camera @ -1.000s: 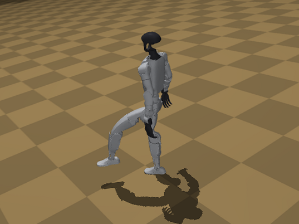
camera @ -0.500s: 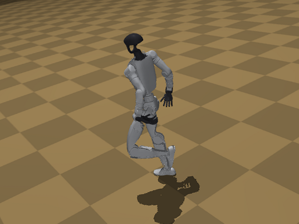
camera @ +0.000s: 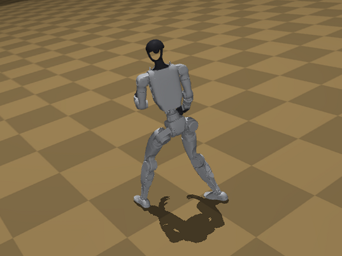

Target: Kungfu

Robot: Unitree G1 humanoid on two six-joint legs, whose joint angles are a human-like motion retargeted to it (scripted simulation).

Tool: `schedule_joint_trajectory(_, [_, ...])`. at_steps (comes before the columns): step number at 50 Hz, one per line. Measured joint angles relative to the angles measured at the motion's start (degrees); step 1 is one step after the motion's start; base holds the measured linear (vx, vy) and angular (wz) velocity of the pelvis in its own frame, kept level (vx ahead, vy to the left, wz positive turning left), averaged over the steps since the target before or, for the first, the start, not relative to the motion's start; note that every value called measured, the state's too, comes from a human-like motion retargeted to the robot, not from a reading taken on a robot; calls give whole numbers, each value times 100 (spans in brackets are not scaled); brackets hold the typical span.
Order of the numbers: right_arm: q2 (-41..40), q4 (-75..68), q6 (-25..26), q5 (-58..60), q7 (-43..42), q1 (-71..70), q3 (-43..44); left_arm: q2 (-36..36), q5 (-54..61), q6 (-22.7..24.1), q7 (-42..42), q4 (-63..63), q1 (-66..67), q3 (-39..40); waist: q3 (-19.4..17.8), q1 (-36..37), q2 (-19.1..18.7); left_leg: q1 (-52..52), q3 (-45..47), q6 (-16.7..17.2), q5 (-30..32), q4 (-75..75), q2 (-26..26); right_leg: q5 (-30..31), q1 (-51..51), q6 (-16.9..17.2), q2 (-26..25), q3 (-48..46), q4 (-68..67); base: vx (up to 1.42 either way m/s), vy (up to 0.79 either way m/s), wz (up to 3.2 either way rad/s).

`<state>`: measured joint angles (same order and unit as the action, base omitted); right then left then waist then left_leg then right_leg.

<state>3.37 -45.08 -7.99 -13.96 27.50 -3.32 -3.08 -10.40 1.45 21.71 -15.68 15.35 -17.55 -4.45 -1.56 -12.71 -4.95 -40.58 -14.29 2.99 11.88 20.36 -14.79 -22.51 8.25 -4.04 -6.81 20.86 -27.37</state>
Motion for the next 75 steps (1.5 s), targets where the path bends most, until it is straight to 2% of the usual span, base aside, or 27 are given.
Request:
schedule_joint_trajectory(1, [-61,-52,161,-229,92,-293,-377,142,207,-92,-389,57,-36,-110,-123,166,-49,109,67,593,-530,72,-86,-188,454,320,128,-130,-636,8,79,-444])
schedule_joint_trajectory(2, [-131,-76,307,-467,202,-544,-756,290,401,-161,-798,143,-63,-203,-253,262,-91,47,371,920,-1007,389,-255,-294,897,577,269,-392,-1217,13,80,-379])
schedule_joint_trajectory(3, [-215,-47,424,-720,348,-713,-1141,451,568,-185,-1246,290,-74,-262,-397,221,-123,-357,1150,712,-1380,1197,-589,-239,1320,709,438,-917,-1688,7,78,-346])
schedule_joint_trajectory(5, [-414,-63,527,-1091,696,-949,-1733,888,812,-97,-1978,807,-126,-479,-524,602,113,-406,2213,498,-1812,1780,-731,-317,2332,669,1322,-1633,-2658,-11,71,-315])
schedule_joint_trajectory(7, [-704,-240,793,-1267,1323,-1248,-1813,1043,984,-77,-2430,1576,-178,-521,-821,309,-537,-1327,1533,543,-2502,2911,-1161,-521,2406,140,1455,-3183,-2629,-26,52,-150])
schedule_joint_trajectory(9, [-865,-210,996,-1179,1526,-1224,-1904,1478,1335,-156,-2444,2200,-98,-588,-871,394,-579,-1670,1399,594,-2933,3700,-1113,-532,2672,363,1306,-2709,-2492,8,47,-178])
schedule_joint_trajectory(10, [-952,-155,851,-1063,1544,-1162,-1924,1758,1627,-191,-2362,2448,-75,-665,-851,501,-488,-1718,1679,486,-3053,3929,-1131,-568,2904,601,1277,-2251,-2544,20,48,-164])
schedule_joint_trajectory(12, [-830,35,430,-823,1477,-1126,-1966,1832,2004,-126,-2125,2512,-121,-864,-820,491,-487,-1749,1811,436,-3184,4094,-1095,-385,2953,599,1280,-2087,-2243,9,51,-103])
schedule_joint_trajectory(15, [-269,225,-356,-215,1279,-1267,-2104,1687,2013,-55,-1886,2456,-277,-895,-688,418,-558,-1560,1810,504,-3318,4028,-940,200,2629,880,1281,-1841,-1275,13,47,-73])
schedule_joint_trajectory(18, [271,432,-1124,825,1241,-1441,-2206,1465,2455,-695,-2069,2316,-607,-665,-572,274,-491,-1011,2087,503,-3277,3529,-770,1583,2114,993,1384,-1682,-291,24,42,-46])
schedule_joint_trajectory(20, [627,737,-1569,1107,1390,-1642,-2345,1142,2832,-1245,-2203,2237,-776,-389,-466,211,-426,-518,2301,459,-3192,3031,-663,2974,1990,1351,1684,-2352,55,20,35,-82])
schedule_joint_trajectory(22, [1141,1313,-1840,914,1559,-1978,-2613,584,3038,-1605,-2224,2200,-876,-113,-407,171,-441,145,2688,296,-3020,2258,-681,3565,2037,1127,1887,-3554,-258,12,40,-127])
schedule_joint_trajectory(25, [1921,2726,-1802,-136,1753,-2614,-2992,-713,2722,-1827,-2300,2230,-890,417,-454,-270,-556,1097,3248,180,-2539,946,-807,2582,2585,1318,1552,-4317,-2441,-1,31,-69])
schedule_joint_trajectory(28, [2730,4167,-1408,-1868,1548,-3695,-2974,-1287,1369,-1751,-2285,2894,-524,657,-447,-1010,-813,1467,3307,304,-2028,156,-1006,1327,3118,1175,1461,-5260,-5196,10,6,39])
schedule_joint_trajectory(30, [3295,4762,-1252,-2825,1067,-4536,-2603,-1264,1280,-1917,-2531,3193,-152,490,-314,-1266,-927,1703,3517,276,-1881,-213,-1043,711,3371,984,1515,-5722,-6676,23,-3,36])
schedule_joint_trajectory(32, [3662,4760,-1039,-3282,582,-5248,-2000,-926,1525,-2126,-3010,3364,189,203,-158,-1404,-997,1892,3841,12,-1937,-527,-1004,303,3682,1025,1334,-6028,-7694,18,-5,54])
schedule_joint_trajectory(35, [4158,4418,-514,-3816,221,-6135,-1059,-377,1462,-2329,-3596,3478,677,-321,92,-1572,-1094,1938,4211,-292,-2038,-829,-970,17,4120,1444,971,-6360,-8412,16,-10,94])
schedule_joint_trajectory(38, [4265,4224,-348,-4056,173,-6500,-567,86,1081,-2254,-3888,3585,1087,-448,217,-1676,-1034,1845,3999,-240,-2027,-784,-974,80,4422,1827,588,-6321,-8226,15,-12,76])
schedule_joint_trajectory(42, [4215,4079,-897,-3616,-503,-6774,-323,524,858,-2241,-3871,3882,1366,-352,293,-1736,-835,2066,3948,-350,-2134,-829,-763,126,4394,1624,618,-6032,-7626,15,-2,53])
schedule_joint_trajectory(47, [4019,4136,-1507,-3116,-1585,-6759,-387,542,816,-2170,-3782,3926,1358,-328,415,-1673,-627,2274,3765,-767,-2335,-817,-334,-43,4404,1536,621,-5597,-7244,13,-1,14])
schedule_joint_trajectory(51, [3635,4274,-1345,-3404,-1498,-6518,-454,469,862,-2113,-3589,3815,1272,-176,388,-1631,-563,2490,3889,-781,-2344,-893,-151,-155,4265,1341,616,-5407,-7060,6,6,-26])
schedule_joint_trajectory(57, [3023,4454,-976,-3566,-1089,-5834,-676,496,1760,-2105,-3124,3494,1005,39,235,-1700,-401,2681,4003,-660,-2248,-930,143,81,3793,1354,308,-4829,-5848,1,2,-14])
schedule_joint_trajectory(62, [2032,4434,-452,-3498,-780,-4991,-1062,640,2577,-1956,-2684,3143,515,119,25,-1587,-55,2316,3882,-358,-2278,-87,283,392,3098,1041,168,-3926,-4192,-8,2,-20])
schedule_joint_trajectory(68, [162,3807,966,-4596,249,-3658,-1621,931,2670,-1377,-2709,2829,-42,-1,-350,-1405,267,1262,3604,-67,-2972,1948,401,936,2432,540,274,-3177,-1712,-16,-4,1])
schedule_joint_trajectory(70, [-367,3381,1498,-5197,613,-3208,-1852,1055,2526,-1230,-2847,2898,-110,-116,-544,-1243,217,851,3473,-14,-3464,2723,280,372,2306,-151,305,-3241,-1148,-19,-6,-25])
schedule_joint_trajectory(72, [-745,2881,2008,-5644,813,-2768,-2047,1235,2676,-1262,-3180,2995,-83,-220,-687,-846,144,489,3558,65,-3809,3483,-42,-285,2615,-755,-44,-3163,-1938,-20,-8,-79])
schedule_joint_trajectory(75, [-1128,2096,2552,-5978,889,-2159,-2175,1612,3387,-1573,-3811,3215,40,-449,-1124,-645,-313,-313,3060,68,-4276,4664,-464,-494,3340,-740,-52,-3831,-2942,-24,-4,-2])
